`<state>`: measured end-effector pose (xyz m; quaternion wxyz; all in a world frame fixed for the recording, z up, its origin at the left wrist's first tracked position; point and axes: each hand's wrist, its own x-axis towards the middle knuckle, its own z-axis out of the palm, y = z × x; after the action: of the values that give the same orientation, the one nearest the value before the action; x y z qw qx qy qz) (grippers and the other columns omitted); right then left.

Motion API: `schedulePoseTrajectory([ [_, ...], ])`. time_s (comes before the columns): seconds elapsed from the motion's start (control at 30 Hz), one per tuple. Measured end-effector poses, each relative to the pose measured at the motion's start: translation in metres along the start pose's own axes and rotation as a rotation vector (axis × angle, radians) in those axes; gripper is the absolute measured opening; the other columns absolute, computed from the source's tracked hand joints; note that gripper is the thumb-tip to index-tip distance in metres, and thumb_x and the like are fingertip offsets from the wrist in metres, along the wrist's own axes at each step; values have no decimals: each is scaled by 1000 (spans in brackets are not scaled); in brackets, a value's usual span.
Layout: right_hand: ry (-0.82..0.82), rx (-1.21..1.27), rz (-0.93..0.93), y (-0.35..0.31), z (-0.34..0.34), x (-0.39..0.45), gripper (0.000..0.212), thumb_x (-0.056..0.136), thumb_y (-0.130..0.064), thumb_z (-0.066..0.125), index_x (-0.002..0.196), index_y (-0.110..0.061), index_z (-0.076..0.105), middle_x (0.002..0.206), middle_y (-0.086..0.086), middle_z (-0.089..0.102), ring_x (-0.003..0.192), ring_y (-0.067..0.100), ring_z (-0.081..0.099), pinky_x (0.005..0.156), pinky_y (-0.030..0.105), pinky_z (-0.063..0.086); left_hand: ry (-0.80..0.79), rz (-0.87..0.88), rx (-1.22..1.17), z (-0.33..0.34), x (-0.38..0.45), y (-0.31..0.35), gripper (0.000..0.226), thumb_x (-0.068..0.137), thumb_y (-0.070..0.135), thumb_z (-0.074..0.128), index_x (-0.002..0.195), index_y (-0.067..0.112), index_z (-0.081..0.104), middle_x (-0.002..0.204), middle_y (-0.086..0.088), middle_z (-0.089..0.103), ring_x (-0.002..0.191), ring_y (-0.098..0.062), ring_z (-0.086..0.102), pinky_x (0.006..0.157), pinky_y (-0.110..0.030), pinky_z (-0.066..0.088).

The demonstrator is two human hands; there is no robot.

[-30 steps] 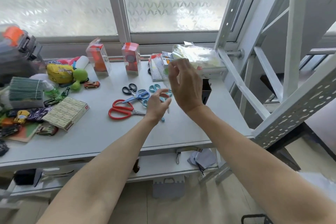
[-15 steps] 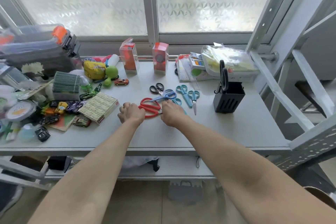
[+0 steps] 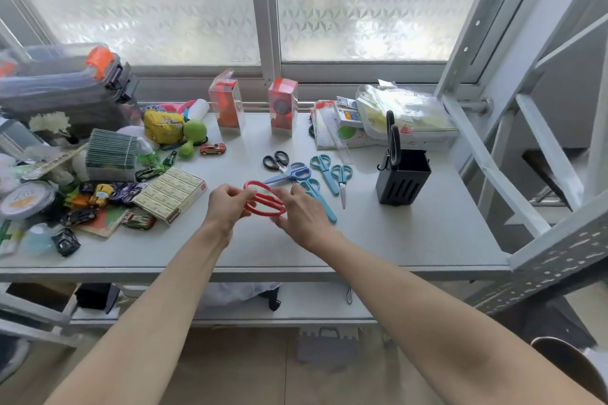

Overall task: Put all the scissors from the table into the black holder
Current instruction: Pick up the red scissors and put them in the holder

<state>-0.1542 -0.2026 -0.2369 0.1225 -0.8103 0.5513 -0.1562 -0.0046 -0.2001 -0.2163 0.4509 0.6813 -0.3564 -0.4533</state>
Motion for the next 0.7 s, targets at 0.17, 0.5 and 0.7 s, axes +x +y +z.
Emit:
schedulePoseTrajectory([
  [0.17,259,96,-23,6,-19,-22,54,83,-14,72,131,-14,47,109,15,58,87,33,66,71,38,56,-126,251,93,22,-37,47,21,93,30,65,84,14,53,83,-8,62,76,-19,61,67,-28,49],
  [0.5,790,371,94,73,-84,-71,9,95,-11,57,101,-7,52,86,9,58,62,13,52,53,23,50,-320,335,215,117,-46,65,28,97,22,59,120,5,58,116,-12,65,82,-17,65,63,-24,50],
  [0.7,1069,519,206,113,-132,-67,22,98,-35,53,114,-19,53,98,6,68,82,19,69,72,41,60,-473,324,387,173,-26,55,82,82,14,77,151,17,34,150,-8,42,128,-27,49,78,-31,56],
])
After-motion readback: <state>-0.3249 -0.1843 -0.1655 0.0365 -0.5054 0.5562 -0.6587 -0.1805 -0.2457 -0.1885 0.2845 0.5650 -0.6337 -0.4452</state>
